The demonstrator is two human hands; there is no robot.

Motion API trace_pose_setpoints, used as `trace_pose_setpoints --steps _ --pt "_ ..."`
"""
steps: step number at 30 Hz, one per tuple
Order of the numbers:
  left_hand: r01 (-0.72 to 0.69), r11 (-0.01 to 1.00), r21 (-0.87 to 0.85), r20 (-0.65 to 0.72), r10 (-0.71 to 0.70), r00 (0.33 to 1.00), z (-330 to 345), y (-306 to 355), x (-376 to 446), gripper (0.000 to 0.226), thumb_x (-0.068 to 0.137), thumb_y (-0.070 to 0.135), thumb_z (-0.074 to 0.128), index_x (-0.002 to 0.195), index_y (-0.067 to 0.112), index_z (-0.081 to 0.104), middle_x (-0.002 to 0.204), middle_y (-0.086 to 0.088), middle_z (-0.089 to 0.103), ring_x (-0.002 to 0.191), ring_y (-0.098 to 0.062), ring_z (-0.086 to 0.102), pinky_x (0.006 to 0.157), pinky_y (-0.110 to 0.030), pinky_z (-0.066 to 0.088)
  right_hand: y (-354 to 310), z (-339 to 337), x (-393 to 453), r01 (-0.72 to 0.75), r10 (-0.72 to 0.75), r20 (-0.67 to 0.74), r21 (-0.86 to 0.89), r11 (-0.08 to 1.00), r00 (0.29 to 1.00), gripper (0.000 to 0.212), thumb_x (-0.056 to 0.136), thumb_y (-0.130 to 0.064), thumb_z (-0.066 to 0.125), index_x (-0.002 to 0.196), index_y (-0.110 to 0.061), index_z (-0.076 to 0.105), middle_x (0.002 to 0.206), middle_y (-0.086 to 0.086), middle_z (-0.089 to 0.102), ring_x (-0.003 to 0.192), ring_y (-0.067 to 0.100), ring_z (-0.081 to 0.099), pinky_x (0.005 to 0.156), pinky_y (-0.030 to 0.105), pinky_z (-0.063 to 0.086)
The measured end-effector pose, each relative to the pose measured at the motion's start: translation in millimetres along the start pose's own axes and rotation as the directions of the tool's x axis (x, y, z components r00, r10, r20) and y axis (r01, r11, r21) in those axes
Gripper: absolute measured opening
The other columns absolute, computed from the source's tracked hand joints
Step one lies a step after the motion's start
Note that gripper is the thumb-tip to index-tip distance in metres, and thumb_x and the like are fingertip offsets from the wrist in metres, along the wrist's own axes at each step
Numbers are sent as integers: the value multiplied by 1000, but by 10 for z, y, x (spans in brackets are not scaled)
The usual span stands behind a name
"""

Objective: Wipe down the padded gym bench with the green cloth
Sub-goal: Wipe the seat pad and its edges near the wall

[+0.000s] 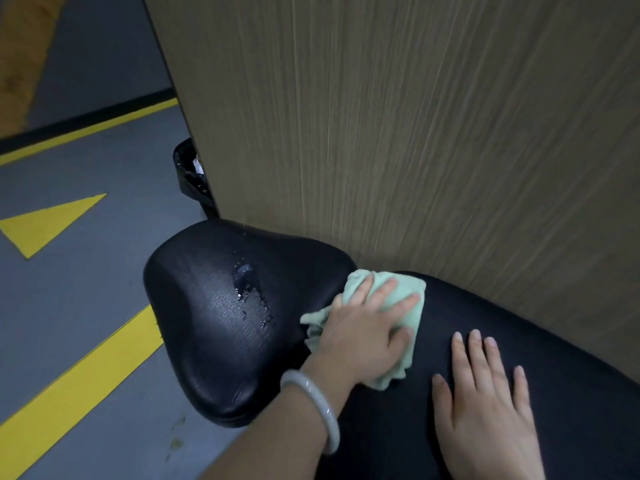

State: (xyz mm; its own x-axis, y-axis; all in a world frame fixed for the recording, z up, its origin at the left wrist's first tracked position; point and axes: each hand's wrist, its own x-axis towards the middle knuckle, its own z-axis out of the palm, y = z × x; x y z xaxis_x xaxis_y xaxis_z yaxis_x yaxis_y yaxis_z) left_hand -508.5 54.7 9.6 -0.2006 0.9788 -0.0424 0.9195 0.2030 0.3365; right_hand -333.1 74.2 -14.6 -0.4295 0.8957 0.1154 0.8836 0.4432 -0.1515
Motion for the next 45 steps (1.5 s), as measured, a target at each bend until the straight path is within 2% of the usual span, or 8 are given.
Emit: trace_pose_setpoints --steps 7,18,22,29,33,38,41,45 --pt "110 994 -9 88 -109 990 -2 48 441 54 98 53 28 147 50 8 160 11 -3 144 -24 7 112 -44 18 8 56 37 43 -40 -55 49 998 998 62 83 -39 35 129 -4 57 136 15 54 130 23 34 113 36 3" --pt "93 994 51 84 -97 992 40 45 -301 71 75 64 -5 145 52 -8 157 14 -19 144 -21 -17 113 -52 14 31 100 56 78 -71 -149 41 996 986 61 88 -40 32 132 -4 54 139 14 51 132 24 33 114 37 4" --pt "148 987 60 142 -155 978 -2 71 -74 68 77 68 -3 143 54 -10 156 14 -21 143 -29 -5 112 -49 14 25 169 64 84 -69 -185 76 994 980 71 98 -48 6 134 -5 48 140 16 49 144 17 19 117 36 2" --pt "298 952 -74 278 -267 922 -171 22 550 57 96 58 22 146 52 -3 159 7 6 133 -31 32 102 -42 28 21 241 93 86 -69 -224 66 994 972 66 97 -48 4 137 -10 39 142 15 48 146 6 -1 115 43 10" --pt "265 961 -81 206 -244 947 -144 2 504 55 97 56 22 147 50 -1 149 4 25 122 -28 42 94 -39 32 44 252 105 91 -81 -239 34 995 968 70 97 -47 4 135 -7 46 142 14 49 146 7 -1 113 45 14" --pt "162 986 -41 114 -156 981 -49 -9 103 57 95 57 23 146 51 -1 158 7 -8 134 -26 21 102 -41 31 43 217 98 87 -77 -225 32 996 971 76 97 -48 4 132 -6 55 140 13 50 144 16 18 113 43 11" --pt "114 993 24 99 -116 988 -24 -10 -153 69 78 67 -1 145 52 -6 158 6 -18 138 -30 13 113 -41 19 32 163 84 100 -93 -233 18 995 968 60 93 -40 25 131 -5 56 140 13 50 134 23 33 112 41 9" --pt "65 994 92 -71 -59 996 74 -94 -551 61 85 61 21 145 49 23 158 0 21 131 -34 39 107 -43 37 25 112 60 74 -72 -172 7 997 982 63 83 -39 35 134 -7 54 141 12 49 134 22 32 113 40 6"
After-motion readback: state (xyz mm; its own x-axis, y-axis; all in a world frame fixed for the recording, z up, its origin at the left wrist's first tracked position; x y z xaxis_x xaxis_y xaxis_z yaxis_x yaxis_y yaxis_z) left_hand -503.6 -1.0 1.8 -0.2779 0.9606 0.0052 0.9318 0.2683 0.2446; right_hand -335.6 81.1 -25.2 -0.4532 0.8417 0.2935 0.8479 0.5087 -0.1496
